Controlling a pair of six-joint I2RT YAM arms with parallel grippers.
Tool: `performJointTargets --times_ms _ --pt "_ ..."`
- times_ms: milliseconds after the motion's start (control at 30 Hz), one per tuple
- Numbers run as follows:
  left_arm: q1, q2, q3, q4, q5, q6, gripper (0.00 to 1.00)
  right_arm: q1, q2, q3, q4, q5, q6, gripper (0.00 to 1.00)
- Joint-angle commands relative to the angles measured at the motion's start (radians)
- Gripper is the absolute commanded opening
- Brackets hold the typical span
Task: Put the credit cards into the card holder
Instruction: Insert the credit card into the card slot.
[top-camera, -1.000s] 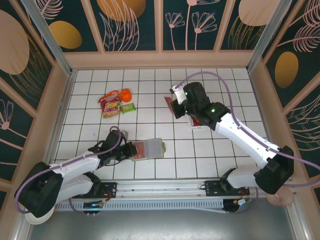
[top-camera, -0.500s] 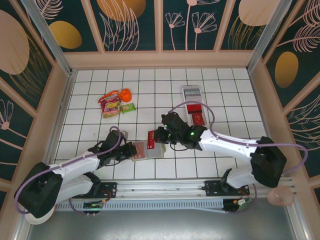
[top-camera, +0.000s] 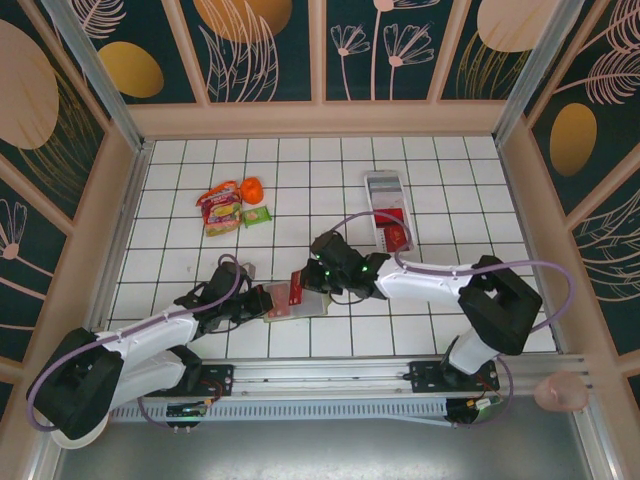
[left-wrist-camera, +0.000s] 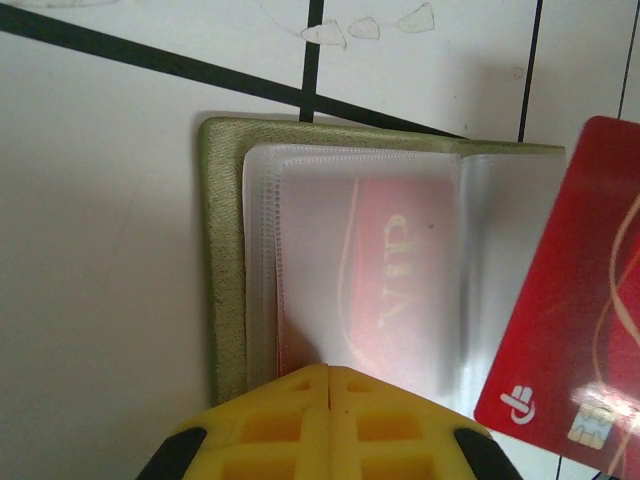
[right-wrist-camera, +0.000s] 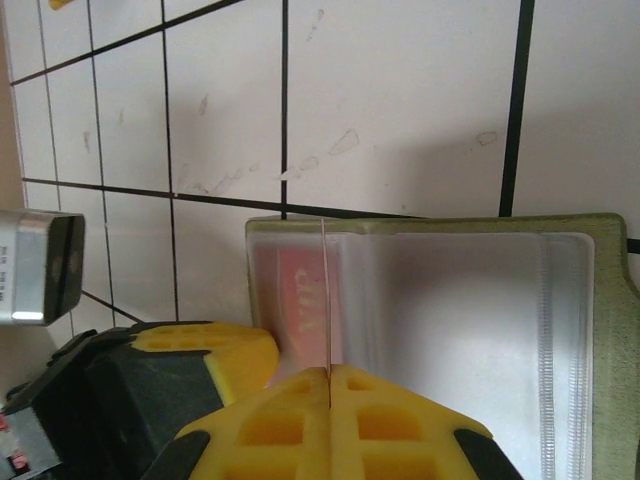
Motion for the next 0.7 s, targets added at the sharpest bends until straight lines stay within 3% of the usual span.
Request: performJointTargets --times_ms 0,667 --pt "-0.004 0.001 -0.018 -0.026 0.004 -0.005 0.0 0.01 0.022 -0.012 0.026 -0.006 0.004 0.0" --pt "-0.004 -0.013 -0.026 -0.027 0.0 -0.012 0.0 0.018 0.049 -0.039 0.039 -0.05 -0.023 0.0"
